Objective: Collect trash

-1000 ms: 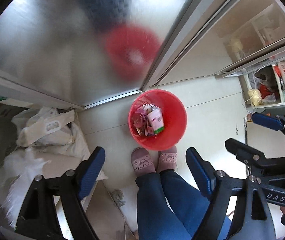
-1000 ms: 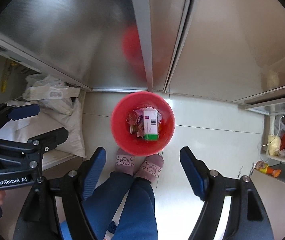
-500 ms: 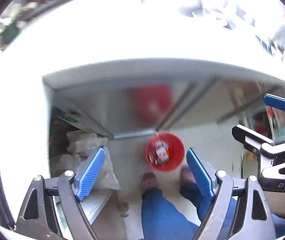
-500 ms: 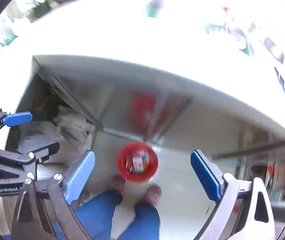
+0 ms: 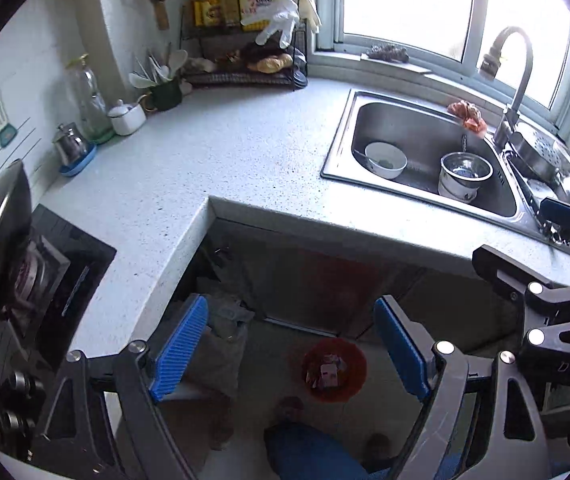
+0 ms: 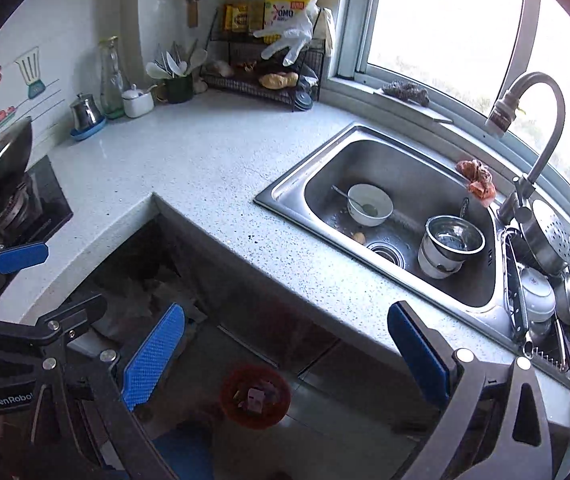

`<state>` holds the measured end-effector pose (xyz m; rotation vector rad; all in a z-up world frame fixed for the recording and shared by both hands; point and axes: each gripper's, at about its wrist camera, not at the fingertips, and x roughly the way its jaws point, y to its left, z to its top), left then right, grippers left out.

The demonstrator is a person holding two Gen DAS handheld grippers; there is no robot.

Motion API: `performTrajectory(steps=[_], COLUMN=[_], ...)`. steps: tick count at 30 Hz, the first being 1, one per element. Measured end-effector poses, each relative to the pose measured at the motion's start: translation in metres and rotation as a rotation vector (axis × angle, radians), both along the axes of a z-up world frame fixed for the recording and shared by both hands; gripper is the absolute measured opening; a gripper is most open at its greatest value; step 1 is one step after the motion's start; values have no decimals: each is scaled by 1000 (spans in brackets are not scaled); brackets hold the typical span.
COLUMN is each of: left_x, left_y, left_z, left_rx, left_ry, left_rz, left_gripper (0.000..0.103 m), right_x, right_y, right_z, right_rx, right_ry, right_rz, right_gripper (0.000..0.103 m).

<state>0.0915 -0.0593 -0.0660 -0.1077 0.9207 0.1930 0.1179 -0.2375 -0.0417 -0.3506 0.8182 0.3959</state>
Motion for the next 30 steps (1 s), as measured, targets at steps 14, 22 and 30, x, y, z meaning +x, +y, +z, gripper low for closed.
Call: performTrajectory(steps=[14, 22, 30], left_x=[-121, -162, -188], left_y=[-66, -73, -70], left_z=[87, 94, 92], left_rx=[-18, 6, -34], left_ry=[-199, -210, -188], left_rz=[172, 195, 164], left_gripper=[84, 84, 84], right_x=[-90, -123, -151], right_y=[-43, -46, -41], right_z=[73, 73, 71], right_rx=[63, 54, 47], right_ry=[-166, -192, -186], right_rz=[70, 28, -23], right_gripper=[102, 102, 102])
